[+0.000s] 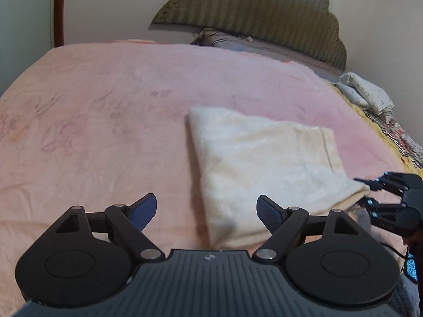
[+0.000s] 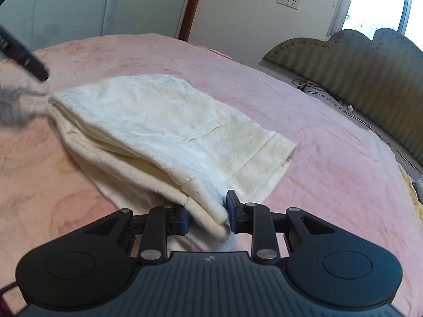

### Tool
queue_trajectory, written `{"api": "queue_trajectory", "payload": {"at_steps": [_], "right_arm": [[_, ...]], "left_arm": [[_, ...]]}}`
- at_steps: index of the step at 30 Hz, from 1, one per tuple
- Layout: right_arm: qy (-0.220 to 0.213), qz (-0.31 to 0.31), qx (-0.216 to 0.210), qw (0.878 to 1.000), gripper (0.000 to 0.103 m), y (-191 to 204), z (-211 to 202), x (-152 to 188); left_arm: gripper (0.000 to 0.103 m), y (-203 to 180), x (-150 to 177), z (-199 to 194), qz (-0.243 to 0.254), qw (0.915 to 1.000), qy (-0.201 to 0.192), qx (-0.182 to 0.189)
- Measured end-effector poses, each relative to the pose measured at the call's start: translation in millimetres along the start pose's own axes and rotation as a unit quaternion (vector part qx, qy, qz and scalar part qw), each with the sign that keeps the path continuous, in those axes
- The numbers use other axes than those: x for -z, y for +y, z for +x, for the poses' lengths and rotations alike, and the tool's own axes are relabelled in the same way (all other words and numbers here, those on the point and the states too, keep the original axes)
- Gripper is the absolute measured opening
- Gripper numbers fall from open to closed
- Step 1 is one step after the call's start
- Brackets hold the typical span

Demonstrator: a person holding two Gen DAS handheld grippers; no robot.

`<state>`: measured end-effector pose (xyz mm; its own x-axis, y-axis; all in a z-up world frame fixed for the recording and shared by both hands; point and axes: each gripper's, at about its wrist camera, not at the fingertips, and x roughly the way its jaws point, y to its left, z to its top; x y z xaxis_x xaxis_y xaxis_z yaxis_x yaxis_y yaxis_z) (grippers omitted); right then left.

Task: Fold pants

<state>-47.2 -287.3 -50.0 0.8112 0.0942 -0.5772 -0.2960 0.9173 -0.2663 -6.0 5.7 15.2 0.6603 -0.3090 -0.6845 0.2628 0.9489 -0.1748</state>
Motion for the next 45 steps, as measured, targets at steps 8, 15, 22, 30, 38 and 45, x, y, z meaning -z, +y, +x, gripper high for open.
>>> {"api": "queue_trajectory", "payload": {"at_steps": [8, 15, 22, 30, 38, 45], "right_arm": [[-0.039, 0.118, 0.059, 0.991, 0.036, -42.3, -42.9, -8.2], [-0.067, 0.062, -0.025, 0.995, 0.036, 0.5, -33.7, -29.5], [-0.004, 0.099, -0.013, 0.995, 0.041, -4.7, -10.7, -12.8], [-0.010, 0.129, -0.036, 0.991, 0.041, -13.3, 17.1, -31.5], [-0.031, 0.127, 0.018, 0.991, 0.042, -11.3, -24.7, 0.5], [-0.036, -0.026, 0.040, 0.998, 0.042, 27.6, -46.0, 5.3]], "left_arm": [[0.085, -46.4, -12.1, 44.5, 0.039, 0.9990, -0.003, 0.023], [0.085, -72.8, 2.2, 77.5, 0.083, 0.9955, 0.030, 0.034], [0.085, -85.8, 7.5, 71.1, 0.137, 0.9888, 0.017, 0.056], [0.088, -85.7, 6.7, 95.5, 0.109, 0.9893, 0.066, 0.072], [0.088, -95.9, 12.4, 79.8, 0.156, 0.9815, 0.040, 0.104], [0.087, -116.2, 17.6, 81.3, 0.184, 0.9747, 0.042, 0.120]]}}
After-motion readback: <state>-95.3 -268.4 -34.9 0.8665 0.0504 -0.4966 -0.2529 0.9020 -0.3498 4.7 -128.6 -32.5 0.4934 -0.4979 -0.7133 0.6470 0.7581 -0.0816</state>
